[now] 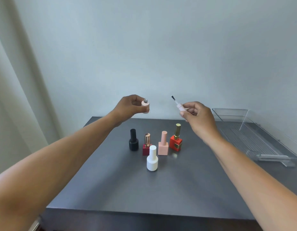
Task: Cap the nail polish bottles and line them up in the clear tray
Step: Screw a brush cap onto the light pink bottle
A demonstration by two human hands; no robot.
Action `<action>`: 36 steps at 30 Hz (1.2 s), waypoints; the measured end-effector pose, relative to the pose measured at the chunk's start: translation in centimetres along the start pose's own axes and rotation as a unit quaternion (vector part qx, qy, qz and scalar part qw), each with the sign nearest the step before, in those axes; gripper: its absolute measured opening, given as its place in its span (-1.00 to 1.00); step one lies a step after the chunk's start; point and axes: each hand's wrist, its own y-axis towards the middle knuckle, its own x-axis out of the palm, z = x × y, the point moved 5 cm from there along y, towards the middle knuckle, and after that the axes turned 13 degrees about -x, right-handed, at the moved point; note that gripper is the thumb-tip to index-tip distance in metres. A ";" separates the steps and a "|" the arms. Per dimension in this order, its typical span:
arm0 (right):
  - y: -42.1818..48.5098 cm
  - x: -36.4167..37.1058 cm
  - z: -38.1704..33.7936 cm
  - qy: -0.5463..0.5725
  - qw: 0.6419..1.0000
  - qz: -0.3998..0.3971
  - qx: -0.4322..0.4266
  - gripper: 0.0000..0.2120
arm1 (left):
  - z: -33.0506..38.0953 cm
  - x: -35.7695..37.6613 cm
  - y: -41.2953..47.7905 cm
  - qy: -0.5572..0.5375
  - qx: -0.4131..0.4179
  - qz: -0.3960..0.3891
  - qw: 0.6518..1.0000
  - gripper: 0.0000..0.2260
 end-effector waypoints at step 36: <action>-4.2 0.2 -11.3 -0.133 0.967 -0.084 -0.199 -0.74 | 3.9 0.4 -12.9 0.119 0.077 0.055 0.988 -0.77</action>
